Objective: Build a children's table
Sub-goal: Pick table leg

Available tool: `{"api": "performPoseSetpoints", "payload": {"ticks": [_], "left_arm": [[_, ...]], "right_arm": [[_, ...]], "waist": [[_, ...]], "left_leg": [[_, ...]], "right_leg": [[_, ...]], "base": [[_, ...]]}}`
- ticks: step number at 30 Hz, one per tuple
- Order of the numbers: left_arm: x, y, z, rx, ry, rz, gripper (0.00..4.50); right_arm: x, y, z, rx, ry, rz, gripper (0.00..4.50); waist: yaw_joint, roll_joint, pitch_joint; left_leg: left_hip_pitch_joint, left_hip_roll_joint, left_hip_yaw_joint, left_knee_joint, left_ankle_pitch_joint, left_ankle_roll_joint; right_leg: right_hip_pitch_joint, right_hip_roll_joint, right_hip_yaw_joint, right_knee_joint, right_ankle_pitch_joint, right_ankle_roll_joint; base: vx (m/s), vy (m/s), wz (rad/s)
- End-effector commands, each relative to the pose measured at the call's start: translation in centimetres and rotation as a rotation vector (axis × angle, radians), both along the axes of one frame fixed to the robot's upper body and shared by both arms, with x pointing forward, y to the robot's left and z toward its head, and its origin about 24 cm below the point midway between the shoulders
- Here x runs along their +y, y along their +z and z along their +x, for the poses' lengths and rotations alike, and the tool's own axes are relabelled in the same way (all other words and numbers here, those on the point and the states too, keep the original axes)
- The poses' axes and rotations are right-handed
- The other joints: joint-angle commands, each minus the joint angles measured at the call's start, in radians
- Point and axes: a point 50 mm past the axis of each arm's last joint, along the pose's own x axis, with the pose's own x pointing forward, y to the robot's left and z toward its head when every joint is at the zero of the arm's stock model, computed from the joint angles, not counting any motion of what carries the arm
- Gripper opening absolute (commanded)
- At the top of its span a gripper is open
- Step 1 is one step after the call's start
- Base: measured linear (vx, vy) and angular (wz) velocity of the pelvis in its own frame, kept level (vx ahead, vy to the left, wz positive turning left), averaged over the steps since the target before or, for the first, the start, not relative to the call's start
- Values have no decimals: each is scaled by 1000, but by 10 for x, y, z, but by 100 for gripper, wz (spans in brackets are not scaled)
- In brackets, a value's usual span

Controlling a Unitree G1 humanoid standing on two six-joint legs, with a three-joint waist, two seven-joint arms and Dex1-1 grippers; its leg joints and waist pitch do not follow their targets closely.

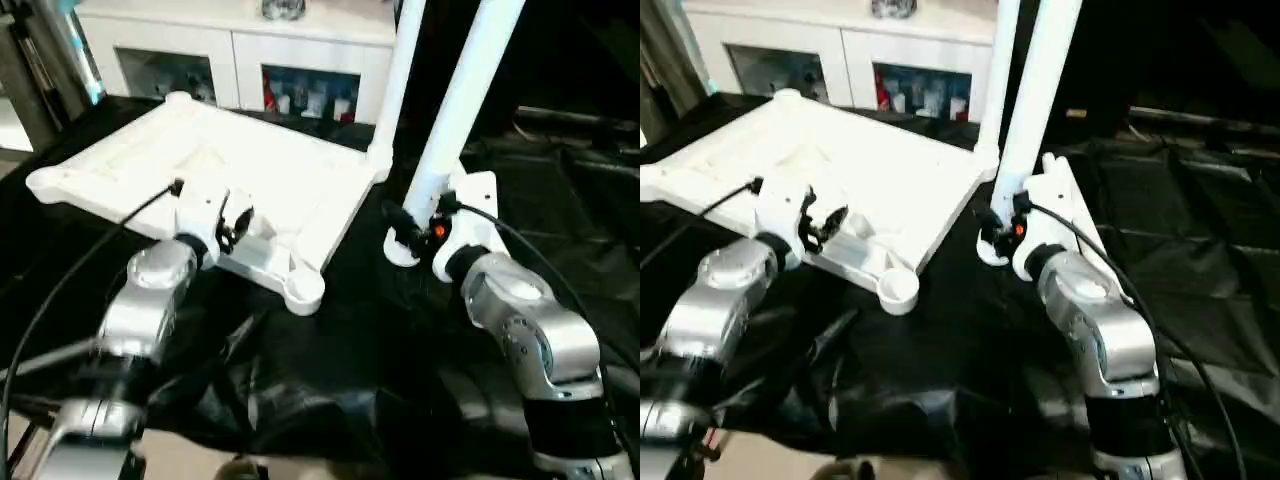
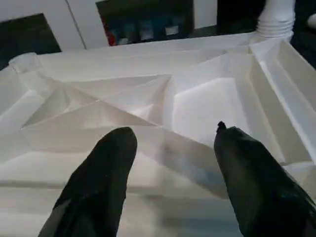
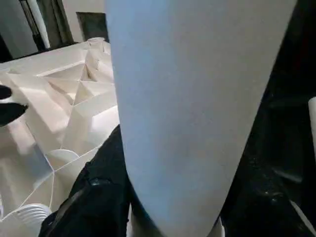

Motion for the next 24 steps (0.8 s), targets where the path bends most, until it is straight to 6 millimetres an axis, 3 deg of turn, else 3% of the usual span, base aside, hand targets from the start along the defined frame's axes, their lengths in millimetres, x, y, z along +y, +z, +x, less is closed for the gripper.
{"api": "performPoseSetpoints", "payload": {"ticks": [1,2,3,8,12,15,19,24], "left_arm": [[-5,2,5,-1,-50,7,296],[-7,1,7,4,-76,23,296],[-11,0,8,17,-140,75,296],[-13,-1,8,92,-360,214,296],[-3,7,7,138,-510,322,333],[9,16,6,205,-618,442,364],[12,16,0,274,-730,473,396],[11,14,-7,367,-854,477,396]], "right_arm": [[-6,4,0,-17,-19,5,193],[-6,4,0,-25,-12,-4,193],[-6,5,0,-29,-2,-11,193],[-7,8,1,-36,25,-30,193],[-12,10,0,-34,49,-39,193],[-17,11,-1,-33,92,-67,193],[-17,11,-2,-28,130,-80,193],[-15,11,-5,-23,171,-91,193]], "waist": [[1,-3,-69],[1,0,-71],[-1,-4,-70],[4,-2,-74],[3,0,-76],[5,1,-75],[4,2,-73],[6,2,-68]], "left_leg": [[36,23,-20,-79,-424,-50],[36,27,-21,-80,-414,-53],[32,27,-20,-81,-405,-51],[33,28,-17,-82,-360,-44],[33,32,-13,-81,-326,-48],[33,30,-11,-81,-311,-40],[37,34,-10,-81,-320,-49],[40,35,-11,-84,-357,-54]], "right_leg": [[19,-62,35,-105,-509,-51],[21,-66,38,-100,-489,-59],[23,-65,38,-99,-480,-59],[23,-67,44,-93,-421,-73],[30,-66,45,-76,-308,-126],[33,-66,47,-76,-295,-132],[31,-69,47,-72,-295,-156],[29,-72,48,-76,-343,-163]], "base": [[0,0,0],[0,0,0],[0,0,0],[0,0,0],[0,0,0],[0,0,0],[0,0,0],[0,0,0]]}}
